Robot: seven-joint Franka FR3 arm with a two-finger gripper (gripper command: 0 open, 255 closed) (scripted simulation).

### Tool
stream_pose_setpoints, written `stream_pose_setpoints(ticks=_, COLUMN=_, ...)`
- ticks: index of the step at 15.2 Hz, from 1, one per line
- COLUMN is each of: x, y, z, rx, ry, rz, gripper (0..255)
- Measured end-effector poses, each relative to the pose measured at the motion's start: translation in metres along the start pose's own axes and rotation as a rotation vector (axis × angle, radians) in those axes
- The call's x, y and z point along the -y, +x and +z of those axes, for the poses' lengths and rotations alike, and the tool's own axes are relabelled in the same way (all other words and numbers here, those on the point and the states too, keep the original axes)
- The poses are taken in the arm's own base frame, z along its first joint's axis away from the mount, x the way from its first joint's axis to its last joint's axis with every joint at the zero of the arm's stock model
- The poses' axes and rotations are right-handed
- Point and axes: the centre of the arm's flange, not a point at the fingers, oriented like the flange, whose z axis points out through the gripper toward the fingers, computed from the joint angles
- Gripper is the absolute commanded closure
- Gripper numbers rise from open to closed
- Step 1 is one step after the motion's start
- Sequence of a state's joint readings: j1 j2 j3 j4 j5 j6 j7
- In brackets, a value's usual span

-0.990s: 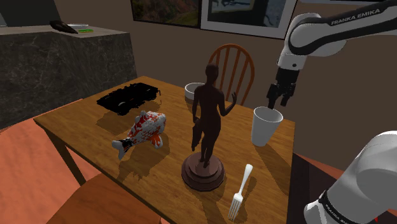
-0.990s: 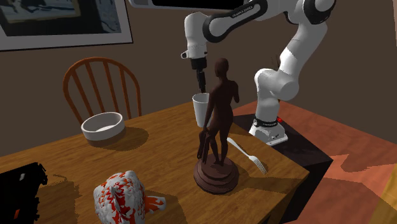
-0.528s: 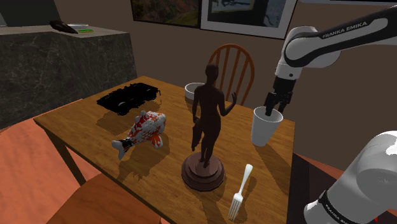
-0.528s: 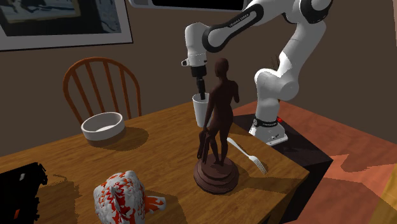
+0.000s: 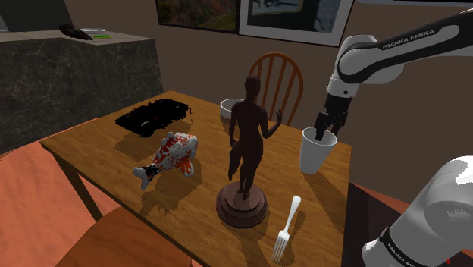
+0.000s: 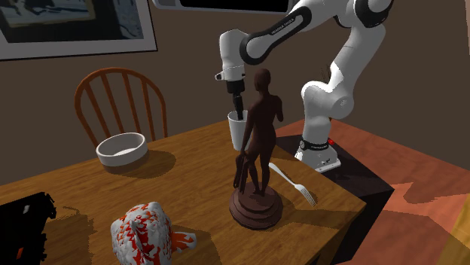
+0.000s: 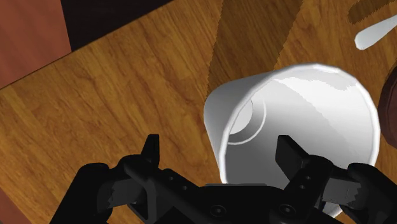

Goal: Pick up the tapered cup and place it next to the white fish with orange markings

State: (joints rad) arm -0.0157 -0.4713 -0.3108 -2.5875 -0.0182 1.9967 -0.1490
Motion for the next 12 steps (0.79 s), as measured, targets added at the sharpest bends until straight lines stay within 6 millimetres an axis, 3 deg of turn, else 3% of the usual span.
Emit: stream_pose_setpoints(ticks=12, x=0.0013, y=-0.0009, z=-0.0055, rx=0.0, ry=0.0, rz=0.0, gripper=255)
